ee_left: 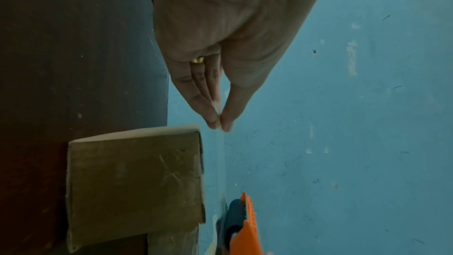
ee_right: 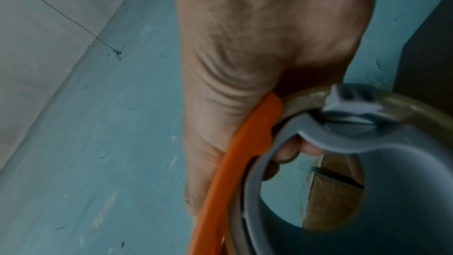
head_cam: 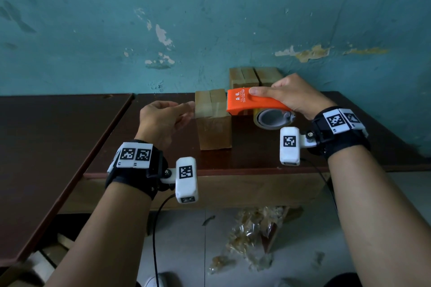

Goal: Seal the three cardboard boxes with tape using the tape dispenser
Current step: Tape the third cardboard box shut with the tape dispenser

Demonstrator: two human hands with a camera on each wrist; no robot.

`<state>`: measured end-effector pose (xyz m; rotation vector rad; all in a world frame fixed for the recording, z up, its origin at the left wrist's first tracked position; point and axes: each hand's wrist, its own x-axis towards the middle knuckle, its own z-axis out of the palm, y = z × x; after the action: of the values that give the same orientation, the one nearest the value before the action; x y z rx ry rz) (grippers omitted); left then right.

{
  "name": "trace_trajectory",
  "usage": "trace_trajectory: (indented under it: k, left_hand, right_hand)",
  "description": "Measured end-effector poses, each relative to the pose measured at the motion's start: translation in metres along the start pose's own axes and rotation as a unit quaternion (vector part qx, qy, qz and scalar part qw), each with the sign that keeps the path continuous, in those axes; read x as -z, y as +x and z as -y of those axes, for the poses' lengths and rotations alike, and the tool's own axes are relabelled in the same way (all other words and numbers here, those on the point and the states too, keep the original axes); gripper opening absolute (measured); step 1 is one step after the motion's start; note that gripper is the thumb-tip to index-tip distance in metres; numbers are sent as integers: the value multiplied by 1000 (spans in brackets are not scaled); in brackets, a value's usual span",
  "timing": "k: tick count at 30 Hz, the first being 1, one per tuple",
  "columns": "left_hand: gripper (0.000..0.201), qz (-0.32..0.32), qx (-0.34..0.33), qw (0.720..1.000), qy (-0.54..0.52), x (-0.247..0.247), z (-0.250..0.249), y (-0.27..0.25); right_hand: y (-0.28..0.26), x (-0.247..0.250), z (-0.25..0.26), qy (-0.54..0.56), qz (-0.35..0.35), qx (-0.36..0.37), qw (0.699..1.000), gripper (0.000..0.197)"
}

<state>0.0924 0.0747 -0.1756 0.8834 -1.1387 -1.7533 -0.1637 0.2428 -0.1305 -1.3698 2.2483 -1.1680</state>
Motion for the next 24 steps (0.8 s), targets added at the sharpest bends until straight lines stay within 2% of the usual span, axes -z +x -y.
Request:
trace_trajectory:
  k: [4, 7, 10, 22, 24]
  left_hand:
    - [62, -16, 7, 1000, 5, 0, 6, 2]
    - [64, -23, 10, 1000, 10, 0, 7, 3]
    - [62, -34, 3, 999, 22, -1, 9, 4]
    - [63, -48, 12, 997, 67, 0, 15, 3]
    - [64, -48, 18, 997, 66, 0, 16, 5]
  right_hand:
    - [4, -4, -3, 8, 15, -12, 1000, 87]
    - [5, -8, -3, 3, 17, -25, 1000, 67]
    - [5, -9, -2, 7, 14, -31, 999, 61]
    - [7, -12, -10, -4, 29, -22, 999, 72]
    - [7, -11, -13, -2, 30, -27, 999, 80]
